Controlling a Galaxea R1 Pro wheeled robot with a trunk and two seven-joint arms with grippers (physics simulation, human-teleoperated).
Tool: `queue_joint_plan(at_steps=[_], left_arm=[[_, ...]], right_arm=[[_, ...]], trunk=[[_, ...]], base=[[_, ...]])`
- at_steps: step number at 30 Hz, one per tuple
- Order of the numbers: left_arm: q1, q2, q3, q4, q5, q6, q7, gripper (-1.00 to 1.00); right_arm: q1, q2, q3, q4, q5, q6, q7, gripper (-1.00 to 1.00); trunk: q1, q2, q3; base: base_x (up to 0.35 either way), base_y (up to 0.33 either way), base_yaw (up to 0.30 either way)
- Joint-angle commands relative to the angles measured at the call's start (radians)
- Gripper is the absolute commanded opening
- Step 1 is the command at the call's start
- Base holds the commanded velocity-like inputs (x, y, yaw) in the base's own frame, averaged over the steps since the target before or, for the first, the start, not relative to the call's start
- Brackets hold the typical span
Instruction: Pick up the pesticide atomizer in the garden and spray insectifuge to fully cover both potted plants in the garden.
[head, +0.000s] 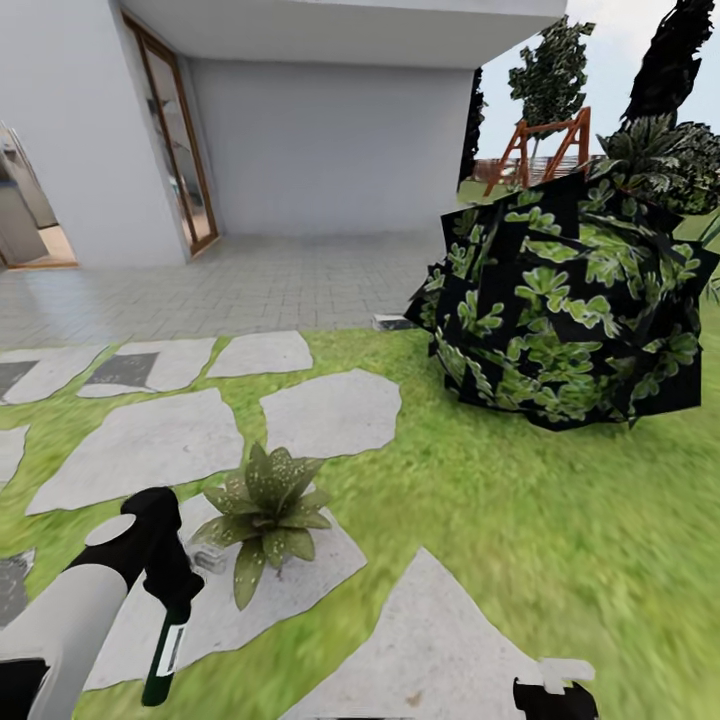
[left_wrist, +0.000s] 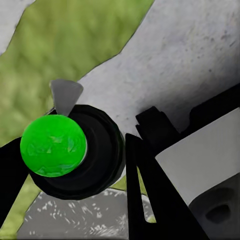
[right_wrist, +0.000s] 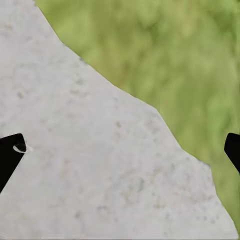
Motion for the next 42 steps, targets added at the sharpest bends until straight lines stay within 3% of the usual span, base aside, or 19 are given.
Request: queue_joint_plan(at_steps=[1,8,15,19,21,27,35,42], left_arm=[[0.007,-0.001,0.004,-0.001,-0.010,0.011,-0.010,-1.00],[0.018,-0.002,0.004,-0.007,-0.009,0.011,-0.010,-1.00],[0.018,-0.026,0.005,-0.015,-0.010,0.011,-0.010,-1.00],[0.018,-0.025,0.005,-0.016,-0.010,0.011,-0.008,-1.00],[0.018,-0.027,0.005,-0.016,-0.009,0.012,0.026,-1.00],[0.018,-0.041,0.005,-0.016,0.041,0.012,0.054,-1.00],[0.018,-0.042,0.006,-0.016,0.046,0.012,0.059,-1.00],[0.018,-0.057,0.007,-0.016,0.048,0.012,0.059,-1.00]], right_arm=[[-0.001,0.001,-0.008,0.001,0.010,-0.004,-0.002,1.00],[-0.001,0.001,-0.008,0.001,0.010,-0.004,-0.001,1.00],[-0.001,0.001,-0.008,0.001,0.010,-0.004,-0.001,1.00],[-0.001,0.001,-0.008,0.001,0.009,-0.004,-0.001,1.00],[-0.001,0.001,-0.008,0.001,0.009,-0.004,-0.001,1.00],[-0.001,0.001,-0.008,0.001,0.010,-0.004,-0.001,1.00],[-0.001,0.001,-0.008,0.001,0.009,-0.004,-0.001,1.00],[-0.001,-0.003,-0.008,0.001,0.010,-0.004,-0.001,1.00]], trunk=[[0.000,0.000,-0.001],[0.000,0.000,-0.001],[0.000,0.000,-0.001],[0.000,0.000,-0.001],[0.000,0.000,-0.001],[0.000,0.000,-0.001],[0.000,0.000,-0.001],[0.000,0.000,-0.001]], base=[[0.010,-0.002,0.248],[0.002,0.000,0.273],[0.001,-0.006,0.184],[0.068,-0.212,0.009],[0.085,-0.256,0.019],[0.065,-0.263,0.215],[-0.131,-0.220,0.260],[0.158,-0.237,0.028]])
